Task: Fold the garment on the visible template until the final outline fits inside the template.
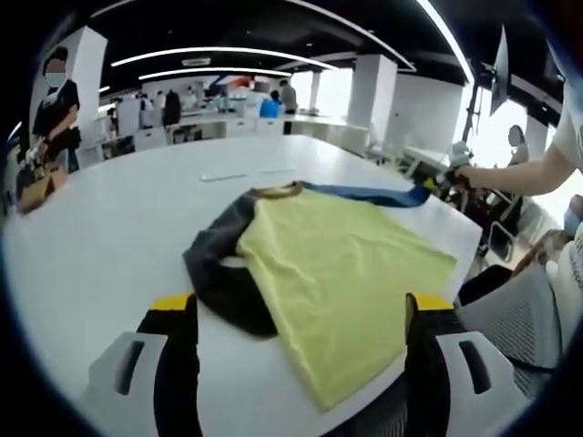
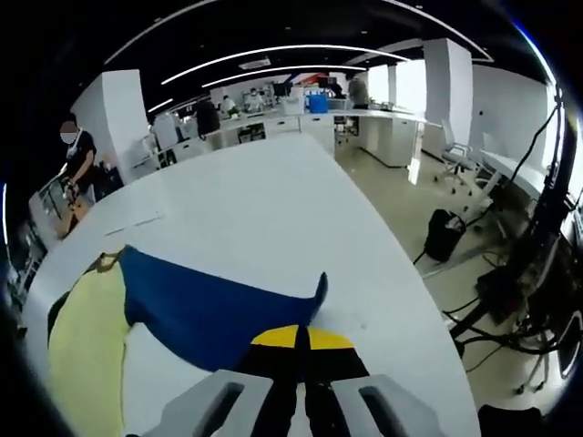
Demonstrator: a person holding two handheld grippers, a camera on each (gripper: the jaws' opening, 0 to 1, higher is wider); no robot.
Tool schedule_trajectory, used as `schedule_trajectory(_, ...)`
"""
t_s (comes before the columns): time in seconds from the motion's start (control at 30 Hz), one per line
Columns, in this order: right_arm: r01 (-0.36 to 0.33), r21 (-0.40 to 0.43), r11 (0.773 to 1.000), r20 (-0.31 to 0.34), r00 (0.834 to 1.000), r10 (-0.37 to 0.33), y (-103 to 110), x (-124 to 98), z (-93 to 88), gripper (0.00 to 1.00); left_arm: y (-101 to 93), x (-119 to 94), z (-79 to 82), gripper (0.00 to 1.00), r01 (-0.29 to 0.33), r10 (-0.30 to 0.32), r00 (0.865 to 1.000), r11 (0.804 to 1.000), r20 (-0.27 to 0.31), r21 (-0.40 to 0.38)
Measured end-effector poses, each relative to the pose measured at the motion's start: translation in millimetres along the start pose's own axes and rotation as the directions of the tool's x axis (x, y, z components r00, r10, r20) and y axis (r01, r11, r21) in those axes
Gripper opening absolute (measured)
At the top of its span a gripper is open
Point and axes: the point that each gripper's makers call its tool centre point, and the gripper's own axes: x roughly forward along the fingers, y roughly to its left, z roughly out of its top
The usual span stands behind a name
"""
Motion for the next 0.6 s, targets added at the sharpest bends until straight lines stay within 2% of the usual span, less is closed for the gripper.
schedule_trajectory(0.27,-0.032,-0.013,0.999,0.027,0.999,0.033,19,0,15.5,0.0,-2.4,-1,-0.5,0.99,0.008,-0.008,1.0,1.0,-0.003,-0.002)
schedule_trajectory(0.5,-0.053,-0.031,0.998,0.032,0.998,0.054,34,1,25.9,0.0,-5.3,-1,-1.9,0.99,0.022,-0.022,1.0,1.0,-0.009,0.0)
schedule_trajectory(0.6,-0.065,-0.037,0.997,0.015,0.998,0.066,41,4,27.2,0.0,-7.4,-1,-1.2,0.99,0.037,-0.037,0.999,0.999,-0.006,-0.039)
